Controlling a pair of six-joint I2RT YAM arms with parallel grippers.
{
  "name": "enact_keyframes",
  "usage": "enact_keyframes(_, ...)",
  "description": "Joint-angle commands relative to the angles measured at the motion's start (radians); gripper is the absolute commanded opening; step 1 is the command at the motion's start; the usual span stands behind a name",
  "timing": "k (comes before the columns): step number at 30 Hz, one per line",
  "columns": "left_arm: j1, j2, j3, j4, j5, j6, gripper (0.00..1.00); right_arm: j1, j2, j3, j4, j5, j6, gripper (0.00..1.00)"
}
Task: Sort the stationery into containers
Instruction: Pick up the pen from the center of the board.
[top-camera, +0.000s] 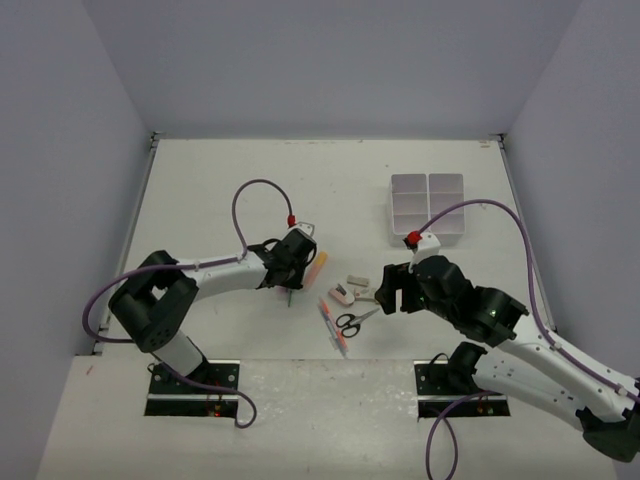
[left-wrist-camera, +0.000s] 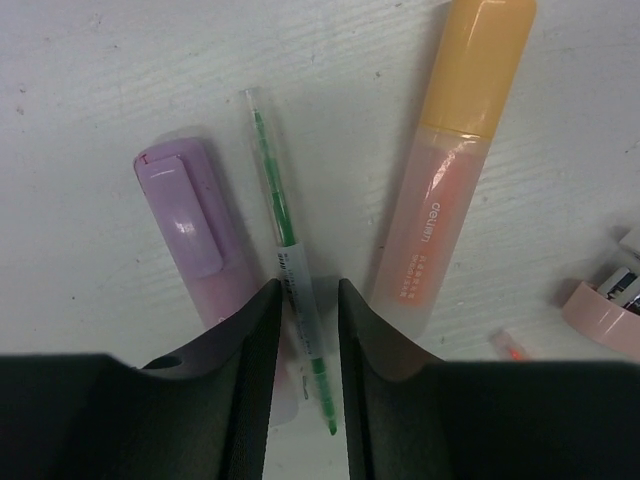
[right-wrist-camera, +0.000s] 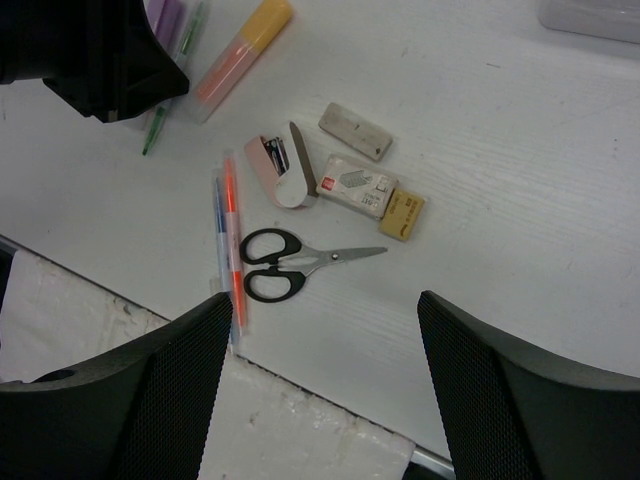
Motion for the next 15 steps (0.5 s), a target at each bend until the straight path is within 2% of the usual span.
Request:
enact_keyframes(1, 0.006, 0.032, -0.002, 0.034, 0.027, 0.006, 0.28, 0.003, 0.001, -0.007, 0.023, 0.011, 0.007, 0.78)
enact_keyframes(5, 0.006, 0.065, -0.002, 0.024, 0.036, 0.008, 0.23, 0.003, -0.004, -0.007, 0.023, 0.015, 0.007, 0.78)
enact_keyframes(12, 0.006, 0.069, -0.002, 0.012, 0.041, 0.008, 0.01, 0.003, -0.029, -0.009, 0.024, 0.036, 0.012, 0.78)
enact_keyframes(15, 0.006, 0.036, 0.007, -0.002, 0.035, 0.010, 0.00, 0.003, -0.043, -0.010, 0.024, 0.043, 0.013, 0.82)
